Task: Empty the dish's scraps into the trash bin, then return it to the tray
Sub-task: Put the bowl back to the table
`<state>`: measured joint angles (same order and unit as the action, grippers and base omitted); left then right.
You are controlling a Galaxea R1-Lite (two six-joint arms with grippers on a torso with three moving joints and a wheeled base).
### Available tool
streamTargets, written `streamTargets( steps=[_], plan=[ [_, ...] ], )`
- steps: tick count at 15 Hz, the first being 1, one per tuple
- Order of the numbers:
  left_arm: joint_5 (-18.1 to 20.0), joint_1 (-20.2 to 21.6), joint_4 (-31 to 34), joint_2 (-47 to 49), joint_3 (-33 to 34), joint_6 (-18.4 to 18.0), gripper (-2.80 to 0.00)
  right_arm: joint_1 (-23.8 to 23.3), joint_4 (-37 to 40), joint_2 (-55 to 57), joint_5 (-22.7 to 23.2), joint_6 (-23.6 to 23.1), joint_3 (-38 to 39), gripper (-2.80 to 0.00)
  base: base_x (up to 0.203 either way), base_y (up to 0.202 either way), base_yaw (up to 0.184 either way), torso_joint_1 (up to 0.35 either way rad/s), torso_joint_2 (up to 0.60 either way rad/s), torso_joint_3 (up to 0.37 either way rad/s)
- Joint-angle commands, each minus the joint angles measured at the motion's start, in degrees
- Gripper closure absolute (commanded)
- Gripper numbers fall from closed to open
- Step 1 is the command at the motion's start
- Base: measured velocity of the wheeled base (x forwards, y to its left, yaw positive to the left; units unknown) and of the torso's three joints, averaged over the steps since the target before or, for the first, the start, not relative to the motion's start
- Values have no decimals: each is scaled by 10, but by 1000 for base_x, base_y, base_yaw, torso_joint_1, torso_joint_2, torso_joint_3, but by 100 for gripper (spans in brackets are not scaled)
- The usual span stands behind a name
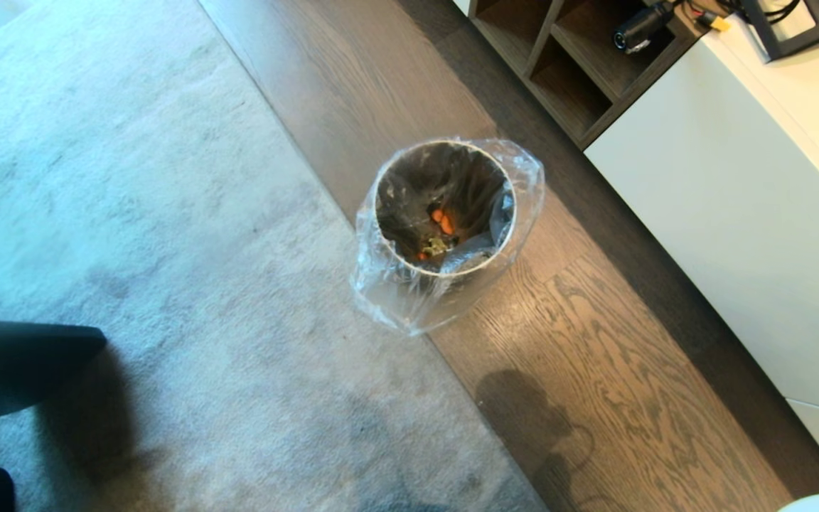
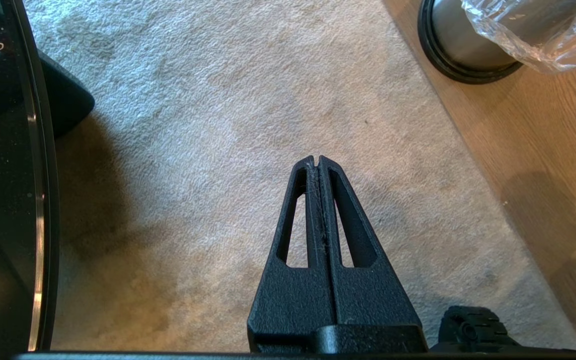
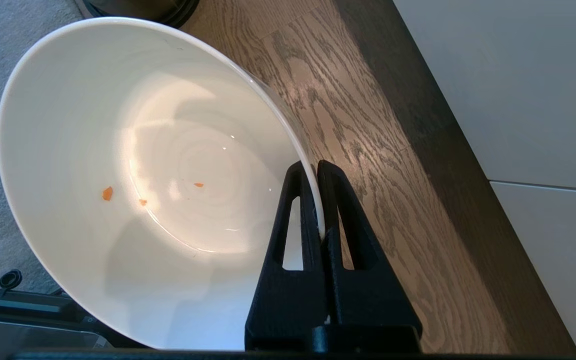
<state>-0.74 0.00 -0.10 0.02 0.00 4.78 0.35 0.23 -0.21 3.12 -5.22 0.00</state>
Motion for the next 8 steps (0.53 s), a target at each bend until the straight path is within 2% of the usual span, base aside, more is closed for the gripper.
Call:
streamTargets(
  steps=[1,8],
  plan=[
    [0,0,-1,0,0,1,0,0,-1,2,0,-1,0,0,0,0,0,0,0,0],
    [-1,0,0,0,0,1,0,0,-1,2,0,-1,0,0,0,0,0,0,0,5]
  ],
)
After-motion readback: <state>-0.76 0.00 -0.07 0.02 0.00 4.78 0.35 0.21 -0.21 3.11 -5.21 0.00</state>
